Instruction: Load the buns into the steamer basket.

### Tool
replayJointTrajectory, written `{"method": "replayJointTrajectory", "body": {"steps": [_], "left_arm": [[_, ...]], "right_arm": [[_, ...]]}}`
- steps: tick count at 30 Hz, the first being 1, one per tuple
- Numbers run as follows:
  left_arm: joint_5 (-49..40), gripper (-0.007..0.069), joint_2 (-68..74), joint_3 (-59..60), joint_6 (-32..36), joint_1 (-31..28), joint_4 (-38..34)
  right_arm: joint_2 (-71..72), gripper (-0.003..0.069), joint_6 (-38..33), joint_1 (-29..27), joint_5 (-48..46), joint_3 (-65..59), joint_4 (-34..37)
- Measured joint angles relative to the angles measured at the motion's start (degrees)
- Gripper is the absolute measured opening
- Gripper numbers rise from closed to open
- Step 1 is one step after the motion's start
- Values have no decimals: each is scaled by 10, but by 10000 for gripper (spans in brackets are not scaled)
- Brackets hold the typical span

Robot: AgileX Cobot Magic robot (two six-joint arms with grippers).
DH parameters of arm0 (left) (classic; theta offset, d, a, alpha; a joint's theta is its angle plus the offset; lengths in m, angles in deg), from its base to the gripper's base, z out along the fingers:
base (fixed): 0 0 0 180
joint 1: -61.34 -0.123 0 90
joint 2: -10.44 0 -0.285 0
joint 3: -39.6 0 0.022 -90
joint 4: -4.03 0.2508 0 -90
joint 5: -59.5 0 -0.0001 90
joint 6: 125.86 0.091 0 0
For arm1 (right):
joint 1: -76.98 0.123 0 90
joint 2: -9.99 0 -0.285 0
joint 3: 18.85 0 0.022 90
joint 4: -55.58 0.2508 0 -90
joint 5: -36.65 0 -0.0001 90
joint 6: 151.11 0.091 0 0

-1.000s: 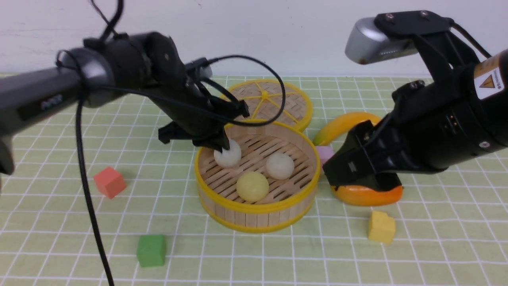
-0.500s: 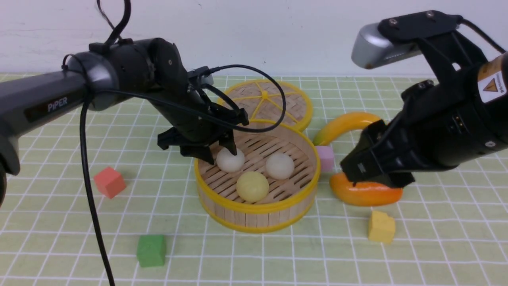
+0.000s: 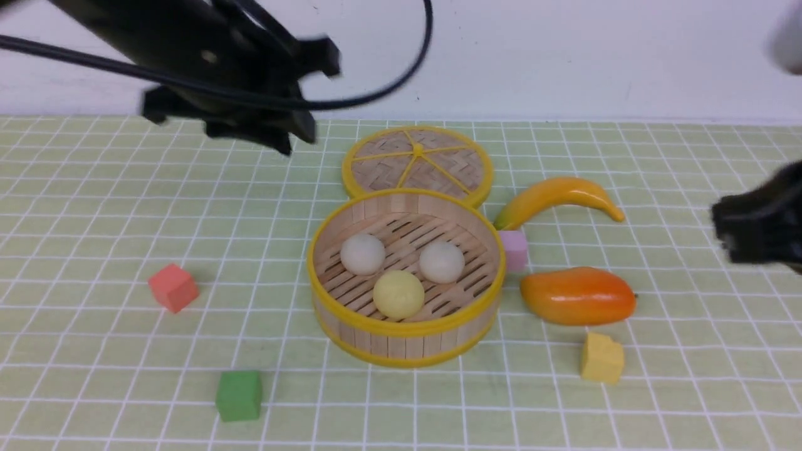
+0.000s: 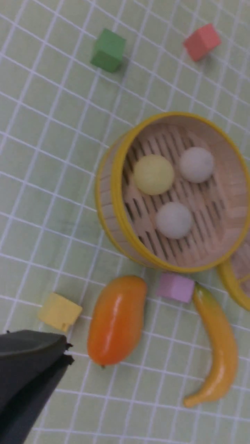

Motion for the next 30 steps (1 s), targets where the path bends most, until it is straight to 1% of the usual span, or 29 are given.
{"method": "replayJointTrajectory", "body": {"steps": [3,4,5,6,9,10,11,12,14,15,16,19,23,30], "left_arm": [[-21,15,-93,51,-5,0,1],[-25,-14,-127,74,-8,0,2],[-26,-13,-141,79,-10,0,2],[-26,-13,-199,127,-17,0,2],[-21,-13,-307,211,-21,0,2],[-21,-13,-315,218,-23,0,2],[-19,-13,-387,277,-26,0,2],[-19,-13,-395,283,-26,0,2],[-19,-13,-505,372,-28,0,5],[-19,-13,-505,372,-28,0,5],[-19,-13,-568,424,-28,0,9],[-10,-13,-644,487,-28,0,17],[24,-13,-733,539,-28,0,22],[16,-13,-790,563,-28,0,26]], "right_arm": [[73,-20,17,0,90,-98,-33],[101,-20,23,0,128,-144,-42],[106,-20,23,0,134,-144,-42],[142,-20,31,0,167,-192,-50],[204,-18,49,0,223,-266,-53],[204,-18,49,0,223,-266,-53],[234,-18,52,0,249,-302,-56],[237,-18,53,0,251,-305,-56],[268,-17,55,0,266,-335,-56],[271,-17,55,0,267,-336,-56],[281,-16,55,0,270,-347,-59],[286,-13,55,0,271,-356,-63],[285,-10,56,0,271,-369,-65],[285,-7,57,0,269,-379,-65]]}}
